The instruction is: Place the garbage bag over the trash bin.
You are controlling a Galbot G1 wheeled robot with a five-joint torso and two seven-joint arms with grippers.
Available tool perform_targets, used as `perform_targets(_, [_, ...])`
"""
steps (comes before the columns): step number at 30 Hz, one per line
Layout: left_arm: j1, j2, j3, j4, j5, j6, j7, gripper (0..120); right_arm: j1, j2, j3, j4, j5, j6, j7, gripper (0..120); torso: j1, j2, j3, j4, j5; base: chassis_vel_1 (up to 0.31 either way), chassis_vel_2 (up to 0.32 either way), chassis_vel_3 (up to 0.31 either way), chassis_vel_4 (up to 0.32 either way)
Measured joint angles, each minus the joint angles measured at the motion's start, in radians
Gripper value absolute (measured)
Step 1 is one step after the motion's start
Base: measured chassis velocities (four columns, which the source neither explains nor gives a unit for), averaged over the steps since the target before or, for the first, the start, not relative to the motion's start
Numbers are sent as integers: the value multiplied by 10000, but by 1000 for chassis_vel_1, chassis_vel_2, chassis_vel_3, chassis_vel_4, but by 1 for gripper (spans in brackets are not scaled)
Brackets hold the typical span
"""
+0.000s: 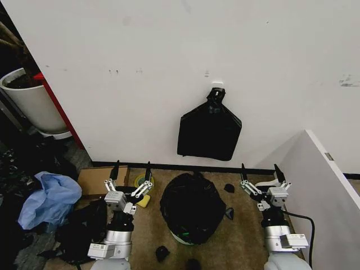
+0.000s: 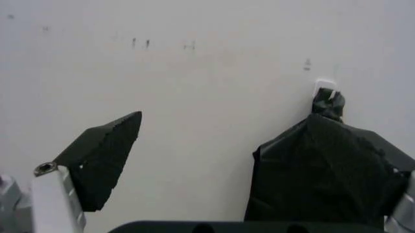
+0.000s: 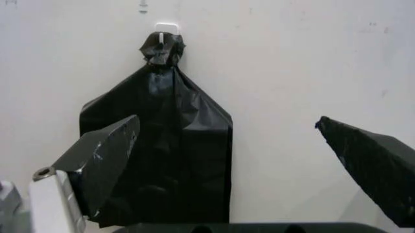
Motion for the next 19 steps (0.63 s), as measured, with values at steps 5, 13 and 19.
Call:
perform_targets(5, [181, -24, 72, -331, -102, 548, -209, 100, 42, 33, -134, -12, -47, -15, 9, 100, 0, 0, 0, 0, 1, 0, 0, 0, 0])
perform_targets(13, [318, -43, 47, -281, 0, 476, -203, 100, 127, -14, -151, -38, -130, -35, 158, 100, 0, 0, 0, 0, 0, 0, 0, 0, 0])
perform_targets(19, [291, -45, 16, -306, -12, 458, -200, 100, 143, -54, -156, -70, -133, -43, 179, 100, 0, 0, 0, 0, 0, 0, 0, 0, 0])
